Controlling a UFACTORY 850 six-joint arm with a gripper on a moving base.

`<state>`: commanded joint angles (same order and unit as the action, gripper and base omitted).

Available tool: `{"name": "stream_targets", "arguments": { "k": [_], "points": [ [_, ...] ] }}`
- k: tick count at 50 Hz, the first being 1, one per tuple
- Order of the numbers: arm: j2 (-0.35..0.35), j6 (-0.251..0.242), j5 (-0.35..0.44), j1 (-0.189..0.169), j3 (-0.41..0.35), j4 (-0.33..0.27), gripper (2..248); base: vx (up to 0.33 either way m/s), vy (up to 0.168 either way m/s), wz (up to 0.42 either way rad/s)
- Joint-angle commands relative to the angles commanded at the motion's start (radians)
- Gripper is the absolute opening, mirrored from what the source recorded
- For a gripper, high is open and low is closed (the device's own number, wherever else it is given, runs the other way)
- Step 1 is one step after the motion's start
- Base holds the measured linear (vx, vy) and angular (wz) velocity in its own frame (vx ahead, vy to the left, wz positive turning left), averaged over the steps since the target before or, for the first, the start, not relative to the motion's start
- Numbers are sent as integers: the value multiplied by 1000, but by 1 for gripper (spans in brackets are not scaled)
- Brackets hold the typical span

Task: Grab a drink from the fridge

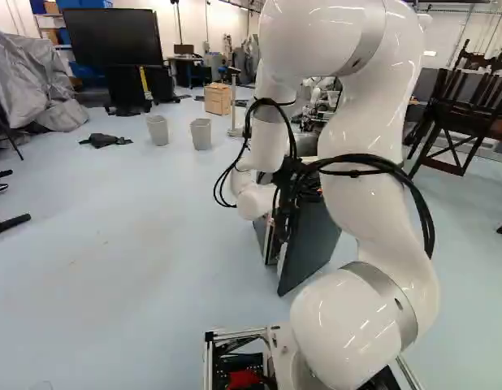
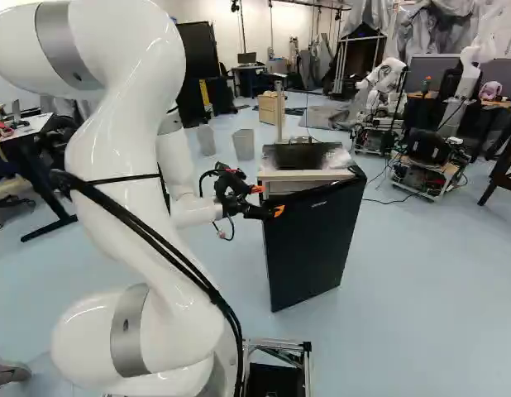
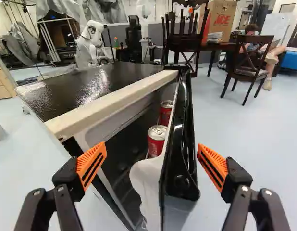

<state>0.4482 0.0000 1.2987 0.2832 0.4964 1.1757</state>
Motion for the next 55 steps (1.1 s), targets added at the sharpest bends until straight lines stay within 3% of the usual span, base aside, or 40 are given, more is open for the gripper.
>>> {"name": "stream_targets", "arguments": {
  "k": [55],
  "points": [
    [-132,0,22,-22,-210,5,247,0,0,0]
  ]
}}
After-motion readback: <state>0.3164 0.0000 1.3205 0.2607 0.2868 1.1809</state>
